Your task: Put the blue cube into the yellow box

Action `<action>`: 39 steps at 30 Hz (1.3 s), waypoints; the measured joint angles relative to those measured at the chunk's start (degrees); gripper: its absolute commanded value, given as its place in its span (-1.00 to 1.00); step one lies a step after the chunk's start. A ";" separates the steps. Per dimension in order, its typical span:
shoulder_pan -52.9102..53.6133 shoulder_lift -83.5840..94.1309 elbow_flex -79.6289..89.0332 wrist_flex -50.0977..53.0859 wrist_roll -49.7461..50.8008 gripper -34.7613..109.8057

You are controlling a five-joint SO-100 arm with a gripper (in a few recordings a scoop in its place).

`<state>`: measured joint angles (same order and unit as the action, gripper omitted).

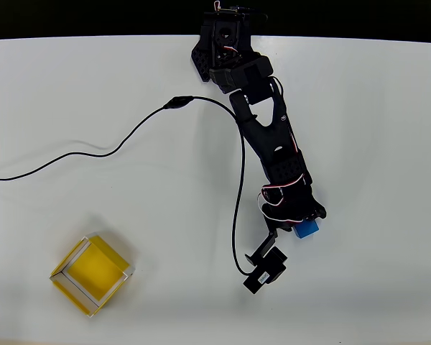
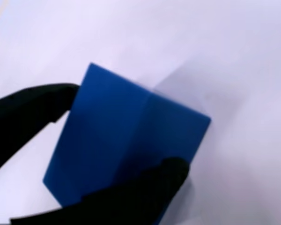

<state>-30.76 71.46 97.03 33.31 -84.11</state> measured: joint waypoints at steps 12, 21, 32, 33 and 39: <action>-0.09 0.00 0.00 -1.14 -1.58 -0.24; 0.88 0.00 0.09 -3.87 -5.19 -0.25; 9.58 7.73 2.11 -10.99 -16.08 -0.26; 10.81 9.23 2.72 -12.39 -17.23 -0.26; 17.93 16.44 4.04 -17.67 -21.62 -0.26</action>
<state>-12.83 87.89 101.07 15.64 -105.73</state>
